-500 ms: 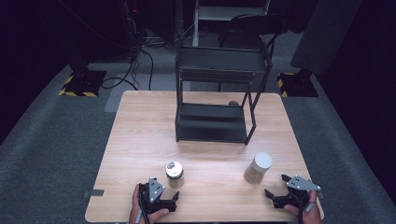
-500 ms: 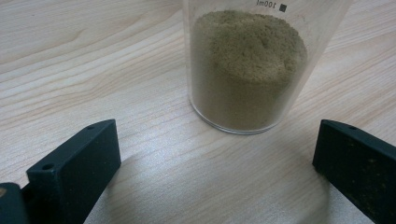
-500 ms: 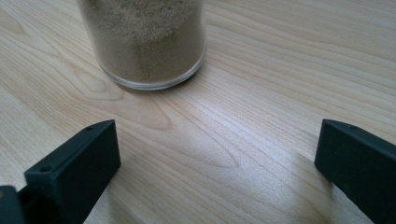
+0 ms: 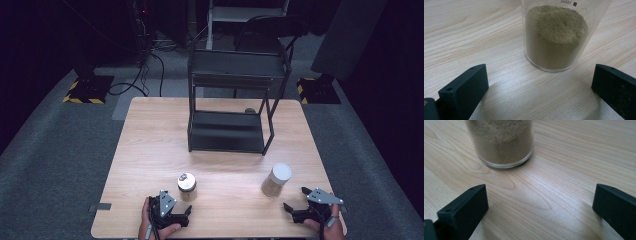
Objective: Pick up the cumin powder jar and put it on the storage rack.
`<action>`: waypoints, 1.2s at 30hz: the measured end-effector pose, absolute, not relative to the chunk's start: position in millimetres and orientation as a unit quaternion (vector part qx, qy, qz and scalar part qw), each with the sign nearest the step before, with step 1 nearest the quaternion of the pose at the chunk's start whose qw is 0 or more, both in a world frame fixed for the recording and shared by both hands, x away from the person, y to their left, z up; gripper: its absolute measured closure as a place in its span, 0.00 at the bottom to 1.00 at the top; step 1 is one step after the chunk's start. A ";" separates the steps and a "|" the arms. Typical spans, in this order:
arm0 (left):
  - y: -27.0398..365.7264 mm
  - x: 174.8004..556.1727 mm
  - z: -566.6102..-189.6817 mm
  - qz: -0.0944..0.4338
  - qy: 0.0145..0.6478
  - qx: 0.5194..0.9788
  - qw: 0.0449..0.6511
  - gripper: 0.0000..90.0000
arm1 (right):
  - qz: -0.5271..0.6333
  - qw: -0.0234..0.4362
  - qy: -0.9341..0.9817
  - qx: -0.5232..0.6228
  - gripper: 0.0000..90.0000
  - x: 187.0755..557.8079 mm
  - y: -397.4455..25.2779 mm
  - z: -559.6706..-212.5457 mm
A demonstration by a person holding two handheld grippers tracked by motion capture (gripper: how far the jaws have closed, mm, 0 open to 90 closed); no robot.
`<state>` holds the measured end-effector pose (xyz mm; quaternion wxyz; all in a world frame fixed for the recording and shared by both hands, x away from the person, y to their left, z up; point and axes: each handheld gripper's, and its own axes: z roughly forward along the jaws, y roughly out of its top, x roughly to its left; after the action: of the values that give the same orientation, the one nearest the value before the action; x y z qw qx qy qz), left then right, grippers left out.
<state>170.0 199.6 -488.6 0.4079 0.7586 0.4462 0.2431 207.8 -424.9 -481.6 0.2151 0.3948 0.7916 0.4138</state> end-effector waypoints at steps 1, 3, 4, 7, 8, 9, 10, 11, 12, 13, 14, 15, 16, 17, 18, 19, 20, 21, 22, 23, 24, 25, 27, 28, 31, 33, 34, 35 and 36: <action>199.6 170.0 -488.5 0.243 0.446 0.759 0.408 0.00 | 0.414 0.215 0.792 0.395 0.00 207.8 -424.9 -481.6; 199.4 169.9 -488.5 0.243 0.447 0.758 0.408 0.00 | 0.414 0.215 0.792 0.395 0.00 207.8 -424.9 -481.6; 198.9 169.5 -488.5 0.244 0.449 0.757 0.407 0.00 | 0.414 0.215 0.792 0.395 0.00 207.8 -424.9 -481.6; 196.1 167.5 -488.5 0.251 0.457 0.752 0.403 0.00 | 0.414 0.215 0.792 0.395 0.00 207.8 -424.9 -481.5; 194.4 166.7 -488.1 0.255 0.459 0.751 0.401 0.00 | 0.414 0.215 0.792 0.395 0.00 207.8 -424.9 -481.5; 193.3 166.3 -487.4 0.257 0.459 0.751 0.399 0.00 | 0.414 0.215 0.792 0.395 0.00 207.9 -425.0 -481.5; 191.8 165.5 -487.1 0.260 0.460 0.750 0.397 0.00 | 0.414 0.215 0.792 0.394 0.00 207.9 -425.1 -481.5; 190.3 164.9 -486.6 0.261 0.464 0.748 0.396 0.00 | 0.414 0.215 0.792 0.394 0.00 207.9 -425.2 -481.5; 190.7 164.5 -485.2 0.253 0.474 0.739 0.406 0.02 | 0.414 0.214 0.792 0.394 0.00 208.0 -425.4 -481.4; 189.3 163.5 -484.5 0.253 0.477 0.734 0.411 0.01 | 0.414 0.214 0.792 0.394 0.00 208.0 -425.4 -481.4; 187.3 162.2 -483.6 0.258 0.472 0.734 0.415 0.01 | 0.414 0.214 0.792 0.393 0.00 207.9 -425.5 -481.4; 187.3 162.2 -483.6 0.258 0.472 0.734 0.415 0.01 | 0.414 0.214 0.792 0.393 0.00 207.9 -425.5 -481.4; 181.0 159.7 -480.4 0.270 0.465 0.733 0.417 0.01 | 0.414 0.214 0.792 0.394 0.00 207.9 -425.6 -481.4; 178.1 159.3 -478.4 0.270 0.467 0.731 0.418 0.01 | 0.414 0.214 0.792 0.394 0.00 207.9 -425.6 -481.4; 176.3 159.2 -477.0 0.270 0.467 0.729 0.422 0.01 | 0.414 0.214 0.792 0.394 0.00 207.9 -425.5 -481.4; 173.6 158.5 -476.6 0.271 0.471 0.723 0.427 0.01 | 0.414 0.214 0.792 0.394 0.00 207.9 -425.6 -481.4; 169.9 158.4 -475.4 0.275 0.475 0.719 0.426 0.02 | 0.414 0.215 0.792 0.394 0.00 207.9 -425.5 -481.4; 166.2 158.3 -474.6 0.279 0.480 0.714 0.426 0.02 | 0.414 0.215 0.792 0.394 0.00 207.8 -425.5 -481.4; 164.6 158.9 -474.6 0.277 0.485 0.708 0.432 0.03 | 0.414 0.215 0.792 0.394 0.00 207.8 -425.5 -481.4; 162.8 160.2 -474.2 0.275 0.489 0.705 0.434 0.03 | 0.414 0.215 0.792 0.394 0.00 207.8 -425.5 -481.4; 160.5 160.7 -474.4 0.276 0.492 0.701 0.437 0.04 | 0.414 0.215 0.792 0.394 0.00 207.7 -425.5 -481.4; 156.8 160.6 -474.9 0.281 0.494 0.696 0.438 0.04 | 0.414 0.215 0.792 0.394 0.00 207.6 -425.4 -481.4; 153.7 160.9 -475.1 0.285 0.495 0.693 0.439 0.05 | 0.414 0.215 0.792 0.394 0.00 207.5 -425.4 -481.5; 147.8 162.3 -474.9 0.291 0.495 0.691 0.439 0.05 | 0.414 0.215 0.792 0.395 0.00 207.3 -425.3 -481.4; 140.4 163.9 -475.5 0.302 0.498 0.685 0.439 0.06 | 0.414 0.215 0.792 0.395 0.00 207.2 -425.3 -481.4; 134.7 166.2 -474.3 0.311 0.504 0.682 0.429 0.07 | 0.414 0.215 0.791 0.395 0.00 207.1 -425.3 -481.5; 133.3 167.6 -474.1 0.312 0.508 0.680 0.427 0.07 | 0.414 0.215 0.791 0.395 0.00 207.0 -425.3 -481.5; 133.7 169.5 -474.0 0.308 0.511 0.678 0.429 0.07 | 0.414 0.215 0.791 0.395 0.00 207.0 -425.3 -481.5; 134.1 171.9 -473.3 0.305 0.510 0.680 0.428 0.07 | 0.414 0.216 0.791 0.395 0.00 207.0 -425.3 -481.5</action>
<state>171.9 134.1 -473.3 0.4283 0.6805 0.5104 0.3049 207.0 -425.3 -481.5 0.2156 0.3949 0.7914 0.4137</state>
